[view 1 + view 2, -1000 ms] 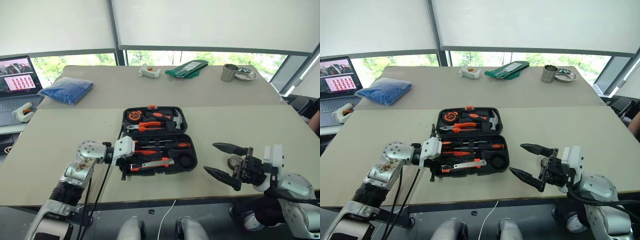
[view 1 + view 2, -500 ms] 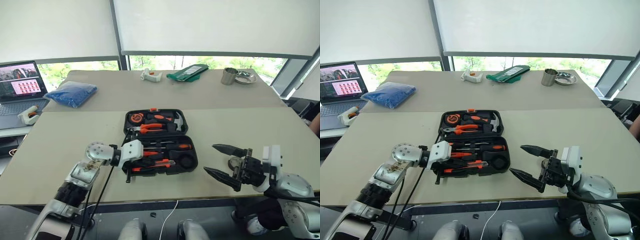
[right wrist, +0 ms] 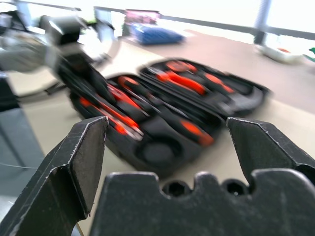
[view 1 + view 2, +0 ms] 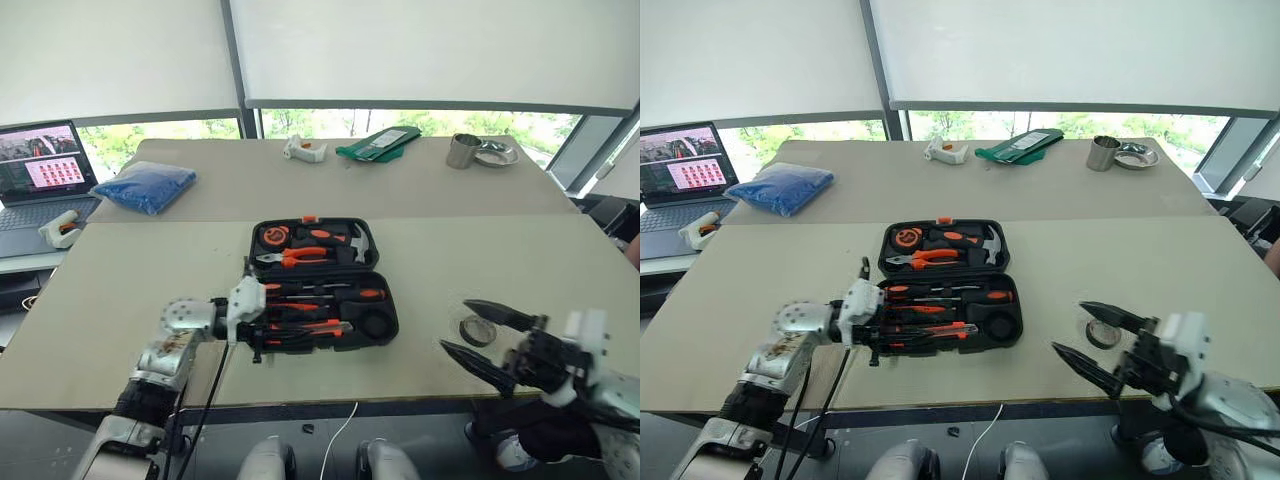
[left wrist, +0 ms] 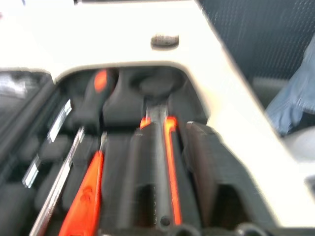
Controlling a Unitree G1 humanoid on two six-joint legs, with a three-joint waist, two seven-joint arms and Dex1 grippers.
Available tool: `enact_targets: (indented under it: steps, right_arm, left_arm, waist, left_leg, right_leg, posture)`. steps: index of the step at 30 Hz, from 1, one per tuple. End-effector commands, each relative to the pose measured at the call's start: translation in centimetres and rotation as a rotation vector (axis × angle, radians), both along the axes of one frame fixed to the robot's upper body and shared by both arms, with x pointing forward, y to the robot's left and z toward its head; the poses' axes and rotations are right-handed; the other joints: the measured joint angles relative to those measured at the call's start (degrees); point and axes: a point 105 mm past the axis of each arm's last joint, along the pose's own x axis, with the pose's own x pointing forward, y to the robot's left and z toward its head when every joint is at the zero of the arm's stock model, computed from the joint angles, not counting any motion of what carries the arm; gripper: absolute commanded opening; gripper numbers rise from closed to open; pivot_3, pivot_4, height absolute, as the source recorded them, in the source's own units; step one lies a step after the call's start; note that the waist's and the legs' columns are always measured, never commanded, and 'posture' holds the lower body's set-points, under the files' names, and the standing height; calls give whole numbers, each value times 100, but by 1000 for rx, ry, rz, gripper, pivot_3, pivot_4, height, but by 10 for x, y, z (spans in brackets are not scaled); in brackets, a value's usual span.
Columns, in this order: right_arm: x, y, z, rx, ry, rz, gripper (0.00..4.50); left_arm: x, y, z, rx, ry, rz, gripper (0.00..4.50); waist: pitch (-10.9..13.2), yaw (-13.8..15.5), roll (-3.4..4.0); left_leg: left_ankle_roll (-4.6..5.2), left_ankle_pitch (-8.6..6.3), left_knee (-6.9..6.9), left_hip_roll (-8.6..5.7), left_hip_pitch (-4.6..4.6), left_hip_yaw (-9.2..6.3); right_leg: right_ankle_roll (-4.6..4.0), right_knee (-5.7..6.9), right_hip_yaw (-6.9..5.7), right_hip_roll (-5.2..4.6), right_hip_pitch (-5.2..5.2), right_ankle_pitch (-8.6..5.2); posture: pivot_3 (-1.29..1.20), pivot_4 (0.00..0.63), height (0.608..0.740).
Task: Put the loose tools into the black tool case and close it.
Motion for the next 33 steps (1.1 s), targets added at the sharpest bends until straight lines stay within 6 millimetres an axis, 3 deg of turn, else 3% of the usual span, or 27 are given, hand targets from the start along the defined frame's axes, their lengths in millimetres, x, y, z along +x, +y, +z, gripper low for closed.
enact_targets:
  steps: [1,6,11,15,22,28,33]
  right_arm:
    - [-14,-37,-4,-79,-85,-195,4500]
    - [-38,-68,-36,-126,41,-375,4500]
    - [-44,-81,-50,-214,161,-421,4500]
    - [-21,-70,-36,-274,209,-313,4500]
    - [14,-47,-34,-446,423,-184,4500]
    - [36,-41,-32,-516,443,-163,4500]
    - [46,-37,-32,-553,456,-114,4500]
  left_arm:
    - [1,20,35,-103,-65,58,2827]
    - [-7,44,37,-120,-13,130,4418]
    - [-25,57,15,-89,28,174,4418]
    - [-29,54,10,-92,20,182,4418]
    - [-30,30,7,-101,-7,130,4418]
    - [-35,26,-1,-52,-36,110,4418]
    - [-44,21,-4,-62,-33,118,4418]
  waist:
    - [1,1,-1]
    - [1,-15,3]
    - [4,-113,8]
    - [14,-169,10]
    - [25,-136,7]
    - [26,-135,3]
    - [26,-140,3]
  left_leg:
    - [0,-1,-1,0,0,0]
    - [-19,-12,-2,4,4,-2]
    - [-50,-32,-9,6,14,0]
    - [-58,-36,-8,4,18,2]
    - [-58,-36,-9,-1,24,-1]
    - [-56,-35,-8,-8,10,-3]
    - [14,-39,-8,-11,-20,-1]
  right_leg:
    - [0,-1,0,0,0,0]
    - [1,-1,2,-7,1,-2]
    - [1,-2,5,-18,0,-2]
    - [0,-3,6,-29,0,-3]
    - [0,-11,2,-32,-1,-3]
    - [0,-6,1,-24,-2,-3]
    - [31,-8,11,-16,-25,-32]
  posture:
    - [0,150,740]
    - [0,150,740]
    - [0,150,740]
    - [0,150,740]
    - [0,150,740]
    - [0,150,740]
    - [0,150,740]
